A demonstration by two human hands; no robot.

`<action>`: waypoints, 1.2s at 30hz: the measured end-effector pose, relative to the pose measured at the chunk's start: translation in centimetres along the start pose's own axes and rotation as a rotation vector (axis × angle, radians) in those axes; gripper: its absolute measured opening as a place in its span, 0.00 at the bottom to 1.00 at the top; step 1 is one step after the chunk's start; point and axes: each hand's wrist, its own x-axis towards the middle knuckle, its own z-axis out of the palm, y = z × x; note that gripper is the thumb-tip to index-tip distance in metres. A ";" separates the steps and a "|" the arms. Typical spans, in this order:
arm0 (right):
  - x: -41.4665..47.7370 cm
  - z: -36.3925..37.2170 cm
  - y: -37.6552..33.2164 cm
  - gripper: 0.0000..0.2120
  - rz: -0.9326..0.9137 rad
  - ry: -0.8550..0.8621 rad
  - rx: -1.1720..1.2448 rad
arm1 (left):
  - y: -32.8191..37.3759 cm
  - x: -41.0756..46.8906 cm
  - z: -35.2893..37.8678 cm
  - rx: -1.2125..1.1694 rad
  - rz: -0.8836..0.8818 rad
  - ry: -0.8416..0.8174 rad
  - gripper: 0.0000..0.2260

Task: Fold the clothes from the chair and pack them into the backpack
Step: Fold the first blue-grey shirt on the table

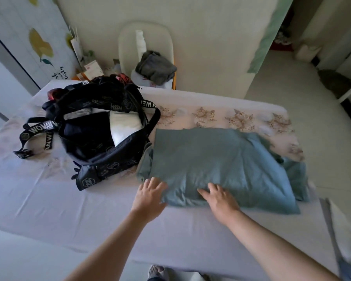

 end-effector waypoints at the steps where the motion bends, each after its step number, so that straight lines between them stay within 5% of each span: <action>1: 0.1 -0.1 -0.2 0.31 0.011 -0.008 0.014 | -0.3 0.5 0.3 -0.010 0.092 -0.073 0.23; 4: 0.3 0.2 0.1 0.32 0.016 -0.063 0.084 | -1.1 1.6 0.0 -0.122 0.093 -0.345 0.10; 13: -1.5 -2.2 -4.6 0.25 0.037 -0.357 0.513 | -3.2 2.9 -4.1 0.077 0.134 -1.065 0.09; 24: -8.1 -2.5 10.8 0.11 0.680 0.114 0.657 | 11.5 7.6 -2.9 -0.253 0.270 -0.546 0.10; 31: -8.4 1.6 17.6 0.15 0.642 -0.042 0.736 | 22.2 11.2 1.0 -0.300 0.297 -0.545 0.20; 36: -5.1 1.8 21.3 0.14 0.618 0.116 0.718 | 27.0 15.4 2.8 -0.177 0.342 -0.502 0.25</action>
